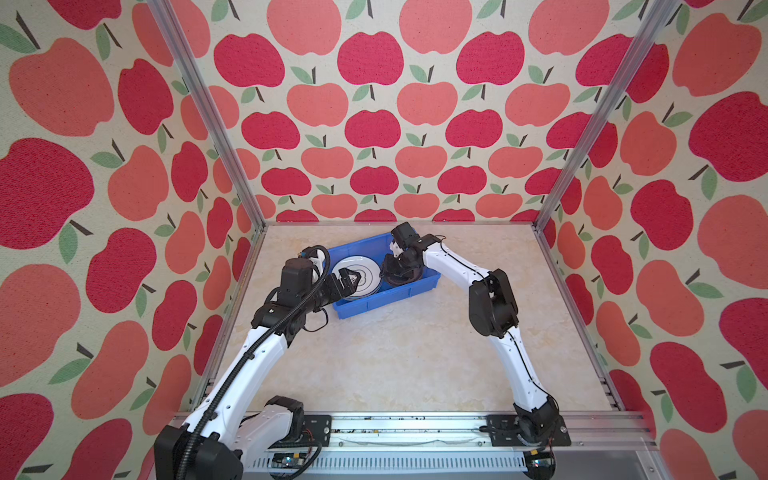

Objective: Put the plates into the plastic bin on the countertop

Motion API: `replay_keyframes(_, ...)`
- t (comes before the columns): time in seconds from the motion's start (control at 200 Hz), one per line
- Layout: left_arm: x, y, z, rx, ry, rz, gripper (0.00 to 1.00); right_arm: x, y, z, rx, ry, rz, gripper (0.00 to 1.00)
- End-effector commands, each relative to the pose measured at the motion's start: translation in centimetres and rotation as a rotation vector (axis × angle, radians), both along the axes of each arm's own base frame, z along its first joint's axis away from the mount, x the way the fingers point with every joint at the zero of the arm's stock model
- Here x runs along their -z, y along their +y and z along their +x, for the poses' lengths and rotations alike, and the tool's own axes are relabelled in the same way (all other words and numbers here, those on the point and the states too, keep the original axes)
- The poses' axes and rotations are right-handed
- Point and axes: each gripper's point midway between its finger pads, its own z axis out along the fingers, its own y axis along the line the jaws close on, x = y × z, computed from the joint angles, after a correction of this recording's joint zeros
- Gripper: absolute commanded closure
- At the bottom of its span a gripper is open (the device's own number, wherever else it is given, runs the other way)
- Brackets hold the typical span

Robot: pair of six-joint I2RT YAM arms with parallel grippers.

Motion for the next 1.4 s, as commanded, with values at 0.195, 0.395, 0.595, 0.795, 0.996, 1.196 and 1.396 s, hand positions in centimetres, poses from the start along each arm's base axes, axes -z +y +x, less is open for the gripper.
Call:
replay_keyframes(0.195,-1.9,3.4,1.4,-0.115,-0.100,0.203,0.01,-14.3,-3.3,-0.7,-0.105,-0.388,0.009,0.01)
replay_keyframes(0.395,-4.3,5.8,2.0,-0.189,-0.381,0.387,0.01,-17.8,-10.7,-1.9,-0.034,-0.584,-0.065,0.01)
replay_keyframes(0.595,-3.1,6.0,0.3,-0.137,-0.630,0.629,0.01,-18.0,-19.3,-3.3,0.034,-0.904,-0.283,0.00)
replay_keyframes(0.795,-1.9,8.7,-0.8,-0.228,-0.616,0.684,0.01,-15.4,-24.9,-4.1,0.156,-0.858,-0.339,0.01)
replay_keyframes(0.996,0.7,12.2,-3.4,-0.360,-0.561,0.738,0.01,-14.7,-26.8,-4.7,0.216,-0.869,-0.309,0.01)
replay_keyframes(1.196,4.2,16.1,-2.1,-0.492,-0.562,0.753,0.01,-12.5,-26.7,-4.6,0.200,-0.825,-0.308,0.01)
replay_keyframes(1.396,9.2,19.2,0.6,-0.558,-0.495,0.658,0.01,-11.8,-27.0,-4.2,0.220,-0.832,-0.322,0.01)
